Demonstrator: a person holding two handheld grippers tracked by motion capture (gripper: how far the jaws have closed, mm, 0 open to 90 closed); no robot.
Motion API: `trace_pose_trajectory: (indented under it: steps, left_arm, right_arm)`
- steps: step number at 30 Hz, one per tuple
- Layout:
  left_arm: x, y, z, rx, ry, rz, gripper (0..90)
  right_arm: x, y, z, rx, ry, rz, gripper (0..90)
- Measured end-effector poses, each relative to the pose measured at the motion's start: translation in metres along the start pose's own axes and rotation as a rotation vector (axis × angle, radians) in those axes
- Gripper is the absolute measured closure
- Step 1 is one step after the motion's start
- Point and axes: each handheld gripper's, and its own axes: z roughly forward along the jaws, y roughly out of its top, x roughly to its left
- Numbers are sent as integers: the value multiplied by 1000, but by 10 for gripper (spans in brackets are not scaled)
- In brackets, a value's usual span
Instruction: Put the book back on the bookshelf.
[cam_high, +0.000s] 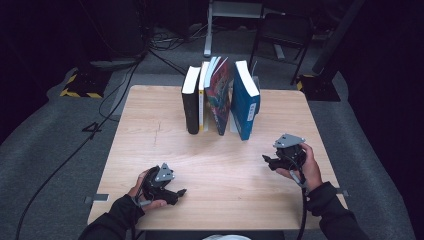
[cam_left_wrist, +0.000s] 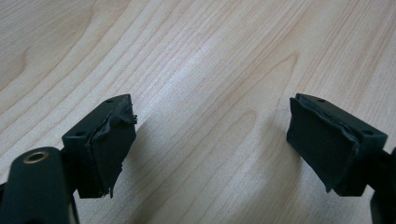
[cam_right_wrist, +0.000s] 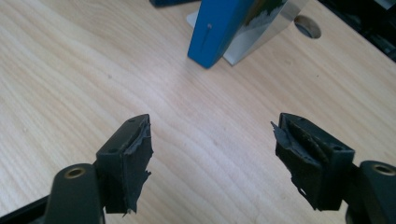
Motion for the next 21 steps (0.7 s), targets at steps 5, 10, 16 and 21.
trace_pose_trajectory:
  steps: [5, 10, 16, 21]
  left_arm:
    - [0, 0, 0, 0, 0, 0, 153]
    - [0, 0, 0, 0, 0, -1, 154]
    - [0, 0, 0, 0, 0, 0, 154]
    - [0, 0, 0, 0, 1, 0, 154]
  right_arm:
    - [0, -10, -2, 8, 18, 9, 287]
    - [2, -24, -4, 26, 20, 6, 280]
    - [5, -43, -8, 30, 28, 0, 276]
    - [5, -58, -13, 28, 31, 5, 273]
